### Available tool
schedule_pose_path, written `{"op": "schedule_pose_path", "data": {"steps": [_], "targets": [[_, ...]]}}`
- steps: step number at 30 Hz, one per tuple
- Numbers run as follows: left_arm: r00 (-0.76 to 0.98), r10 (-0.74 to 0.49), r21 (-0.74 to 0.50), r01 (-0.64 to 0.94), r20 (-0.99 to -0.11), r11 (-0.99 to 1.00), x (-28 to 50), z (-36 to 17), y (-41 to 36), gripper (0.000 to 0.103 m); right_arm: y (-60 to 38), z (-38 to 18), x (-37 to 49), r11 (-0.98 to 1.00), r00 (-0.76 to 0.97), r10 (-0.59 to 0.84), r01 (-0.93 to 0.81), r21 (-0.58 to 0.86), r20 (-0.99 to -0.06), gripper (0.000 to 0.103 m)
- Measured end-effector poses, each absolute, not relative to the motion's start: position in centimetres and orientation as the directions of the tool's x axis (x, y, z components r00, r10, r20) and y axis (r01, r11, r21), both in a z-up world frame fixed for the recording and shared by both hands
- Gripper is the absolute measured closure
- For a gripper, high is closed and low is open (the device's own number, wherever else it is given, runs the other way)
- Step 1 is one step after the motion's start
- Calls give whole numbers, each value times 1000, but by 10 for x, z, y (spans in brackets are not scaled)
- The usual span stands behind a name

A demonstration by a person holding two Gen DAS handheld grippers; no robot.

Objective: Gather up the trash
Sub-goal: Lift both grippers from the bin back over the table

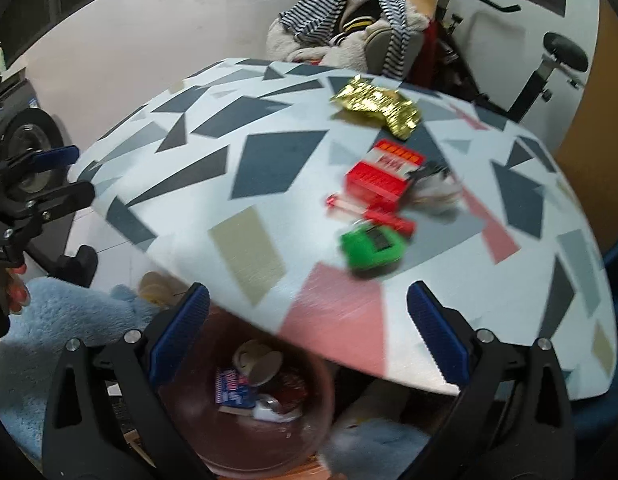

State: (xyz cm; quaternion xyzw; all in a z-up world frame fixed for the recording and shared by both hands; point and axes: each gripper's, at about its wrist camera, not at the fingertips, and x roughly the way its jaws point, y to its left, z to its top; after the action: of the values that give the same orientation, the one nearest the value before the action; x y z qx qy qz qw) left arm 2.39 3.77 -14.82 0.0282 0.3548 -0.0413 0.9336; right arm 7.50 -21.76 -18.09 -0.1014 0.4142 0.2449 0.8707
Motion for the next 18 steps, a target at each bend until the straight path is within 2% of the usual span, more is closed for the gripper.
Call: {"op": "schedule_pose_path", "data": {"steps": [6, 18], "targets": [[759, -39, 30, 77, -650, 997, 36, -139, 41, 6, -236, -168, 92, 872, 565, 316, -490, -2, -763, 5], [769, -46, 4, 63, -638, 998, 55, -135, 47, 6, -256, -168, 111, 881, 549, 321, -472, 31, -771, 5]]}}
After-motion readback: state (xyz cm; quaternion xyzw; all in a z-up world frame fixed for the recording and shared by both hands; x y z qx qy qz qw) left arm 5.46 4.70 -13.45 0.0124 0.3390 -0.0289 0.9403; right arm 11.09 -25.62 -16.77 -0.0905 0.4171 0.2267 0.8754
